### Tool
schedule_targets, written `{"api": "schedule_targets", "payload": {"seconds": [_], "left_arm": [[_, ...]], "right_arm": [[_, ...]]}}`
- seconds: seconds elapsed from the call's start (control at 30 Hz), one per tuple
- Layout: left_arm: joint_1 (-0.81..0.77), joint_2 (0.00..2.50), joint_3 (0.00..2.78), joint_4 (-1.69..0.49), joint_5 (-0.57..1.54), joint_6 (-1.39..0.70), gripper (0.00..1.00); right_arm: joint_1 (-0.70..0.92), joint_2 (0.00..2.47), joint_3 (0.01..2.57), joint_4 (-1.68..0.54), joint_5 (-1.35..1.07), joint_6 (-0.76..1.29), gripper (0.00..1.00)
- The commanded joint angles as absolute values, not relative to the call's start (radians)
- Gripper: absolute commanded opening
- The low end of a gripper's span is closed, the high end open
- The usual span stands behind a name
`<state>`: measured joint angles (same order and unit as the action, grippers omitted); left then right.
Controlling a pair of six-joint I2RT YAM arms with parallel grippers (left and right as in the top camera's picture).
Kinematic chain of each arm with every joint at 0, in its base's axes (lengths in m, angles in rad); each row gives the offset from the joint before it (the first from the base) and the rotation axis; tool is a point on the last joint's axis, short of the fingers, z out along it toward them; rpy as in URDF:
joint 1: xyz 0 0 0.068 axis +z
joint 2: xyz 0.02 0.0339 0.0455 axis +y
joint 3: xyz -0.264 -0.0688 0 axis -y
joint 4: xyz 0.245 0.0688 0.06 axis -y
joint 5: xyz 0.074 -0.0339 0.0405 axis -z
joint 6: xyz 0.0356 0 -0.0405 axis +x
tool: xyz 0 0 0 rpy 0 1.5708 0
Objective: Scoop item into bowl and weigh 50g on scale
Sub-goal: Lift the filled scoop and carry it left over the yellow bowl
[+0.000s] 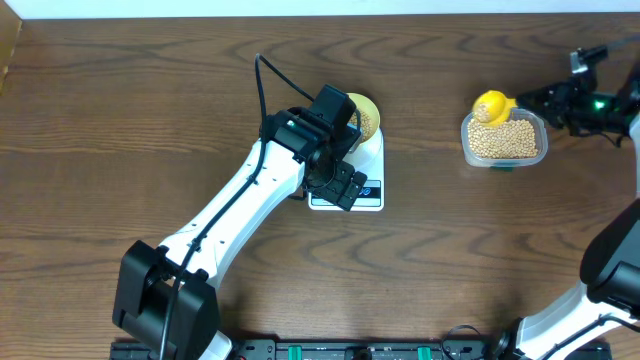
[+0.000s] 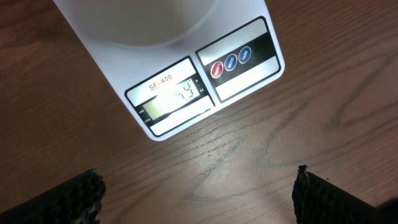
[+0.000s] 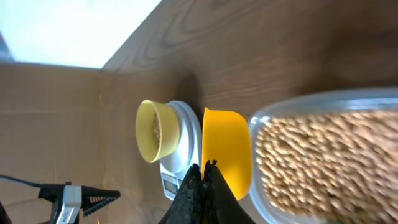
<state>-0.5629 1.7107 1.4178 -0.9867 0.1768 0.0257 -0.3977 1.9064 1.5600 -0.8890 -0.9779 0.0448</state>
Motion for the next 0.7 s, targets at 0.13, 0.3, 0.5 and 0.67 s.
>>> {"api": "schedule_targets", "payload": {"seconds": [0.13, 0.3, 0.5, 0.67], "left_arm": [[-0.560, 1.719, 1.414, -0.989, 0.163, 0.022, 0.98], [-0.560, 1.719, 1.414, -0.989, 0.164, 0.022, 0.98], [-0.560, 1.719, 1.414, -0.989, 0.164, 0.021, 0.98], [-0.560, 1.719, 1.414, -0.989, 0.163, 0.022, 0.98]], "right_arm": [[-0.279, 1.898, 1.555, -0.781, -1.068, 0.126, 0.01], [-0.177, 1.898, 1.555, -0.677, -1.068, 0.206, 0.02], [-0.065, 1.898, 1.555, -0.577, -1.060, 0.233, 0.04], [0.010, 1.898, 1.555, -0.540, -1.045, 0.247, 0.01]]}}
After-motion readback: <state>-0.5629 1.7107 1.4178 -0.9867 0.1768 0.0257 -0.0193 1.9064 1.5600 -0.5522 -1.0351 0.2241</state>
